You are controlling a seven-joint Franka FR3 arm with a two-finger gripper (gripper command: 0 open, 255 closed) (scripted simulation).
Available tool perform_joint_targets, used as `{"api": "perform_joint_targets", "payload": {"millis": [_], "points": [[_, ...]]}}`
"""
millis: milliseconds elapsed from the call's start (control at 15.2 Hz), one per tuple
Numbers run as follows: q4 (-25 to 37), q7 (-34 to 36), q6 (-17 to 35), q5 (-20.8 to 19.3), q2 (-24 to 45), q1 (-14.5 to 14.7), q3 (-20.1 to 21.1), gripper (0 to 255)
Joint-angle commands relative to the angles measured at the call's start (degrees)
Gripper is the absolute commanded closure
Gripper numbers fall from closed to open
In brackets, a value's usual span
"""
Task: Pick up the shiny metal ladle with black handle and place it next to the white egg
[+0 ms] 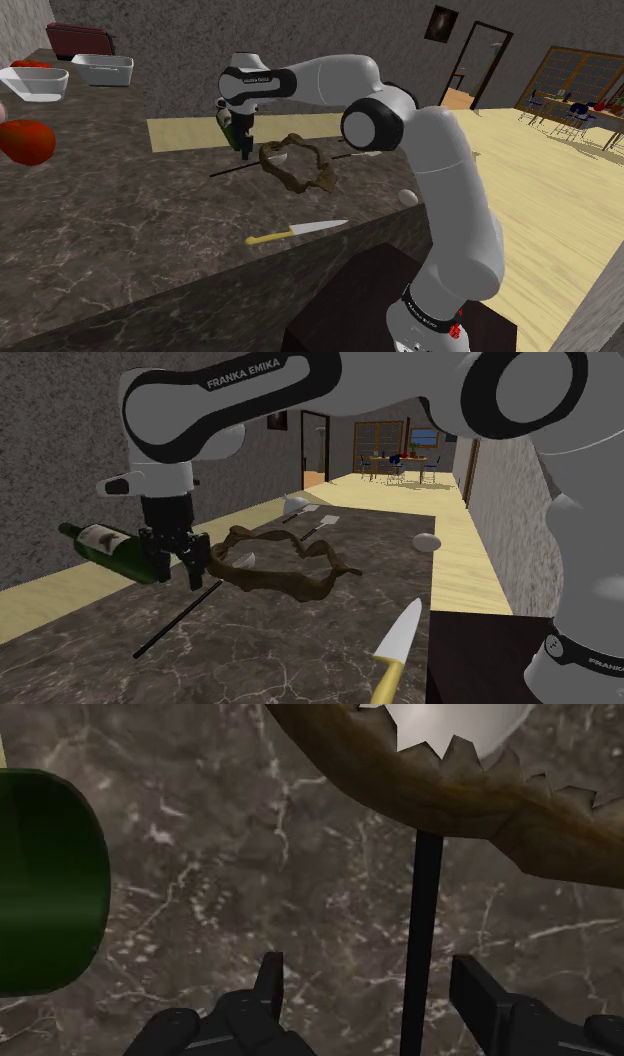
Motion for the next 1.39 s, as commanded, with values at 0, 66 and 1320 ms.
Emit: {"api": "perform_joint_targets", "payload": {"millis": [0, 66, 1320], "points": [[13.73, 0.48, -17.45, -5.40, 7.40, 1.59, -1.33, 0], [12.22, 0.43, -16.38, -5.33, 6.98, 1.75, -1.49, 0], [3.41, 0.44, -9.89, -5.42, 4.70, 2.27, -1.62, 255]]}}
